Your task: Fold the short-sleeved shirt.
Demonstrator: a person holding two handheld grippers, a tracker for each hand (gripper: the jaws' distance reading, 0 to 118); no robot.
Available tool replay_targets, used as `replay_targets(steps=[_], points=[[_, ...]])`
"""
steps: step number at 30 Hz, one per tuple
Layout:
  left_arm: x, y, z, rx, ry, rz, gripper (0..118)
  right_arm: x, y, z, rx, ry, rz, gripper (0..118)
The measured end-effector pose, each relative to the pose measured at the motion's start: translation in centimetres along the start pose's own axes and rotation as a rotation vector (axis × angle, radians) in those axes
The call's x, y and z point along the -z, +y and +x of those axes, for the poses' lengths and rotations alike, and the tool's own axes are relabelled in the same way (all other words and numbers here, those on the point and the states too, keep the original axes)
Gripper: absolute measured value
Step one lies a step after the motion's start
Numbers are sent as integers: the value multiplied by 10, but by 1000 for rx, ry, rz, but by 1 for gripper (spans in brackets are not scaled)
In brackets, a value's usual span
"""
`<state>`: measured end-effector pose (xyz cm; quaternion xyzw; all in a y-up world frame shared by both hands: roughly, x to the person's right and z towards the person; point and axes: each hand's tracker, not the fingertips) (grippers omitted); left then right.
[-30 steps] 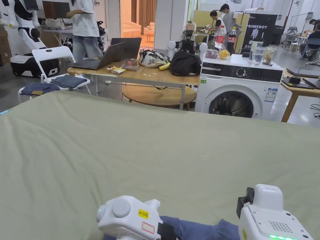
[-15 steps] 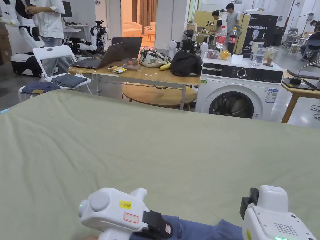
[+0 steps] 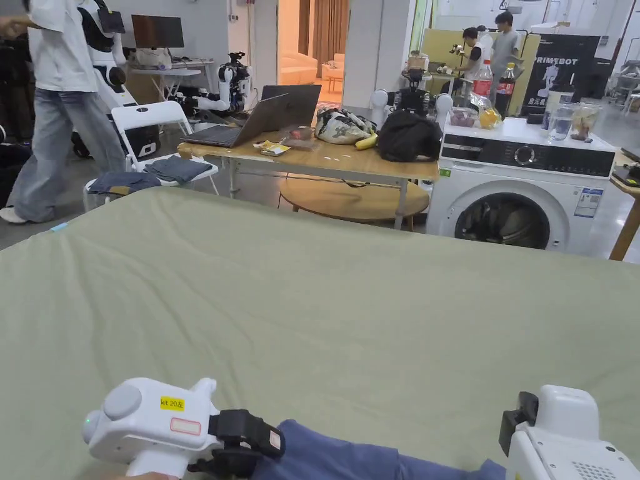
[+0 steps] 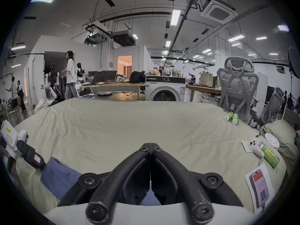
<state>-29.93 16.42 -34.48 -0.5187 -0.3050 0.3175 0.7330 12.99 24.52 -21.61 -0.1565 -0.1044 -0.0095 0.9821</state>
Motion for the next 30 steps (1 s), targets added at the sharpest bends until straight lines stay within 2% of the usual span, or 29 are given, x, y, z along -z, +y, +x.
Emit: replay_targets(steps=[1,3,5,7,11,16,20,21,26,30], points=[[12,-1,-3,10,-25,-61,60,0,0,-1,-3,2,-2,0],[24,-6,-10,9,-126,-71,59,0,-1,-1,-7,4,-6,0],[30,-6,-18,-21,-138,-25,47,-2,-1,-1,-10,2,-8,0],[35,-6,-22,-25,-114,-18,22,-3,-1,0,-19,-1,-9,0],[28,-13,-15,-36,-143,21,8,-5,0,5,-24,-13,-9,0],[3,-12,4,-6,-215,65,5,-5,5,10,-17,-19,-11,0],[-33,-13,39,72,-189,109,5,-5,9,11,-24,-23,-1,0],[-44,-1,31,76,-182,118,5,-5,10,11,-22,-22,0,0],[-109,-3,59,102,-38,201,5,-5,15,6,-21,-6,6,0],[-133,-5,80,149,117,233,5,-4,16,2,-27,13,15,0]])
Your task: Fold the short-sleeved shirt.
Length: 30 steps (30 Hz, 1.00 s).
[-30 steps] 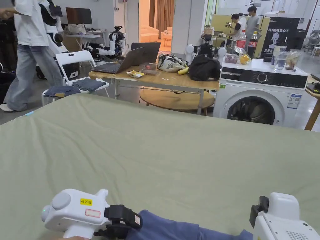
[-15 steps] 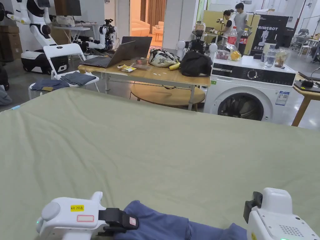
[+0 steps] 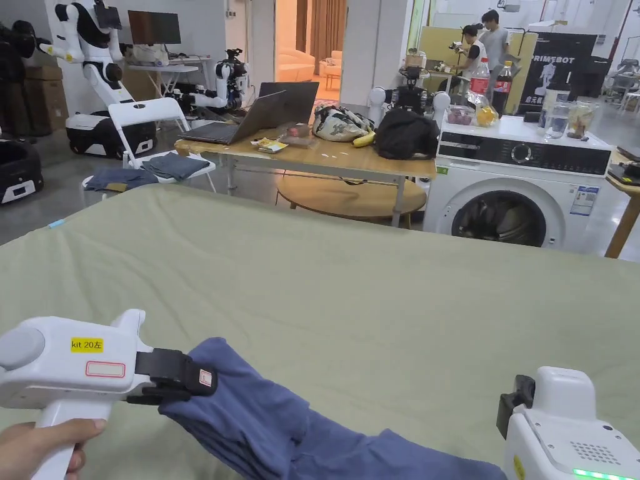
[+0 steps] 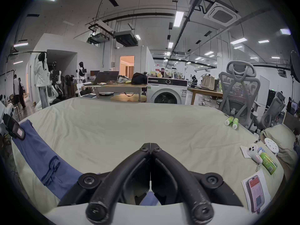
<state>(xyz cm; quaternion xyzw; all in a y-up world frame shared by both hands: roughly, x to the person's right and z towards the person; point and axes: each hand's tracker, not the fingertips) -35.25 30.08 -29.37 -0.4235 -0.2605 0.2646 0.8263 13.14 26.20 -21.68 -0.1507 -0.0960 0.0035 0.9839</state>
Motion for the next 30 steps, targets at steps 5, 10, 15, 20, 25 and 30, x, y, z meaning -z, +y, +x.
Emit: replay_targets(steps=[5,10,15,20,25,30], points=[[13,-4,36,40,50,-26,5,0,0,1,19,8,4,0],[46,-10,87,126,39,-98,5,-8,2,9,32,1,18,0],[95,-15,128,184,2,-177,5,-15,4,22,37,-19,36,0],[160,-38,164,242,40,-298,5,-23,3,35,34,-46,43,0],[215,-64,189,309,130,-385,5,-27,1,50,45,-73,40,0],[232,-80,208,331,144,-396,5,-30,-4,61,53,-98,32,0]])
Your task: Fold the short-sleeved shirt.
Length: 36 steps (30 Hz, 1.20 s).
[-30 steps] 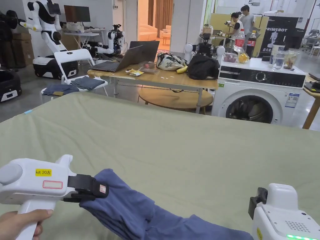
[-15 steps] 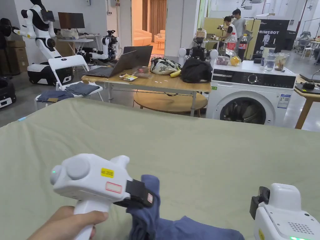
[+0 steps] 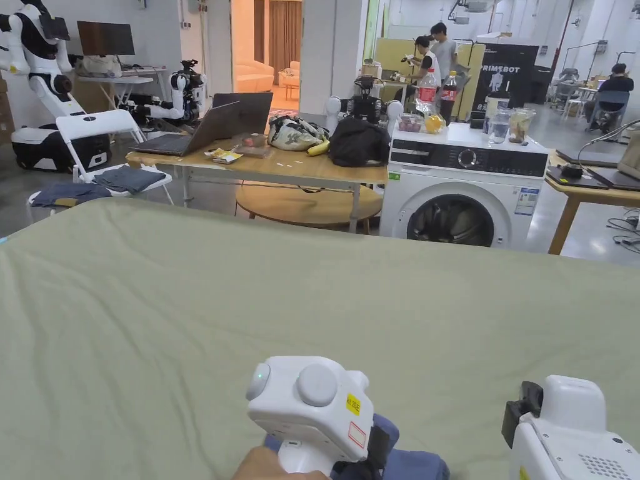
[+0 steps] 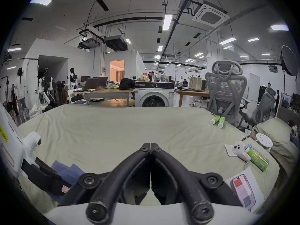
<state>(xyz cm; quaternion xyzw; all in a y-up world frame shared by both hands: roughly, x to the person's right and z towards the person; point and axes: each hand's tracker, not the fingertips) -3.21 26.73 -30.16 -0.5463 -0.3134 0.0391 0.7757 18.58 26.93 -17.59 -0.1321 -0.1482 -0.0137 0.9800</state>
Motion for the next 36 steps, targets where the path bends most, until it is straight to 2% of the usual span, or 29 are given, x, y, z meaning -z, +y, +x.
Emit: replay_targets(steps=[4,5,7,9,13,16,19,20,21,22,23,26,28,30,33,36], points=[[15,1,6,-4,21,-20,5,0,-3,4,5,-12,-10,0],[18,2,6,-16,24,-28,10,0,-4,5,7,-12,-12,0],[18,1,-2,-83,-86,-38,43,0,-6,5,11,-12,-18,0],[12,-1,-4,-98,-155,-21,50,0,-7,4,8,-7,-22,0],[-19,-3,-4,-30,-191,34,51,-2,-8,3,3,-3,-21,0],[-36,-2,-19,-57,-270,111,51,-2,-9,4,9,-3,-21,0],[-29,-1,-29,-78,-212,155,51,-2,-9,5,18,1,-27,0],[-21,0,-30,-72,-194,129,48,-2,-10,5,18,0,-29,0],[-8,0,-30,-65,-181,91,39,-3,-10,5,18,-1,-30,0],[5,-2,-31,-68,-176,40,20,-3,-11,5,18,0,-31,0],[18,-4,-32,-76,-207,6,8,-3,-12,5,17,0,-34,0],[52,-12,-30,-98,-337,-37,2,-3,-14,6,14,-3,-38,0],[70,-17,-28,-89,-333,-30,2,-3,-15,6,13,-7,-41,0],[89,-24,-30,-115,-269,-35,0,-2,-17,8,14,-7,-49,0],[98,-31,-42,-200,-341,8,0,-2,-18,10,12,-13,-57,0],[91,-27,-35,-152,-319,-8,0,0,-19,10,11,-16,-57,0]])
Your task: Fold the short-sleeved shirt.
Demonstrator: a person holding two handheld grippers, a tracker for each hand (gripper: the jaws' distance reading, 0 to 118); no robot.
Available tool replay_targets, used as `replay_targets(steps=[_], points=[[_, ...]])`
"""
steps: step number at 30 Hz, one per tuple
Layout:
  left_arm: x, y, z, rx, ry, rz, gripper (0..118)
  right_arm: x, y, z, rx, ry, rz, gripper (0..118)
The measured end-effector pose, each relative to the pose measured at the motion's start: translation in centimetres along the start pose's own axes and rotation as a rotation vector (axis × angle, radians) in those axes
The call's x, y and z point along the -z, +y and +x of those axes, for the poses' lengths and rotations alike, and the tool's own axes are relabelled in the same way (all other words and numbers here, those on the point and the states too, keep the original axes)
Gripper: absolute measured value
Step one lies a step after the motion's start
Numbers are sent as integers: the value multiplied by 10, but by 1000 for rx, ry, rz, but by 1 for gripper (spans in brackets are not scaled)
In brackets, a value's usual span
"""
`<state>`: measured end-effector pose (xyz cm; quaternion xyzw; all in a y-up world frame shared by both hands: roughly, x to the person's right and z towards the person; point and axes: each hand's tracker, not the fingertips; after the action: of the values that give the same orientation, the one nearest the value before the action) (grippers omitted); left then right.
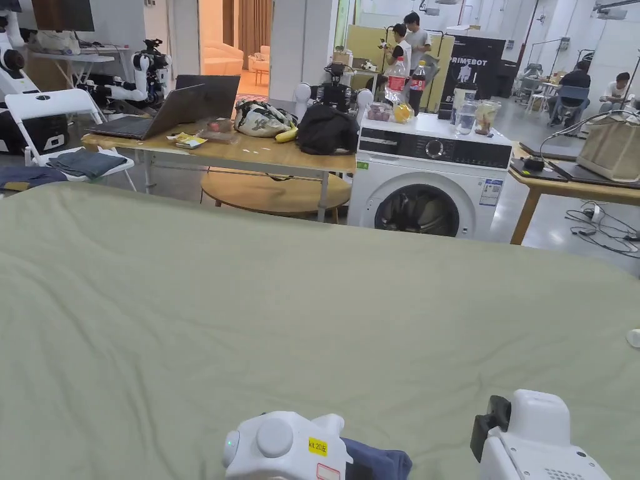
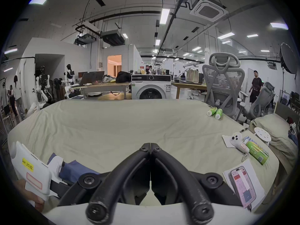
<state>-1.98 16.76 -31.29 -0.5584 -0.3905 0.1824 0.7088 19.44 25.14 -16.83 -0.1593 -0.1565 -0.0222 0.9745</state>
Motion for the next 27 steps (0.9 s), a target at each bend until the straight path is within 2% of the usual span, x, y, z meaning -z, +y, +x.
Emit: replay_targets(steps=[3,7,15,18,23,27], points=[[-21,5,11,53,11,19,0,3,2,-3,-5,0,5,0],[-72,8,23,185,85,194,0,8,5,-13,-10,14,36,0],[-166,-33,21,393,514,822,0,13,14,-40,-10,64,122,0],[-186,-47,14,434,601,990,0,9,20,-49,3,82,164,0],[-202,-59,9,430,681,1062,0,3,29,-59,-3,95,208,0],[-210,-63,4,403,641,1049,0,-6,28,-60,-31,116,152,0]])
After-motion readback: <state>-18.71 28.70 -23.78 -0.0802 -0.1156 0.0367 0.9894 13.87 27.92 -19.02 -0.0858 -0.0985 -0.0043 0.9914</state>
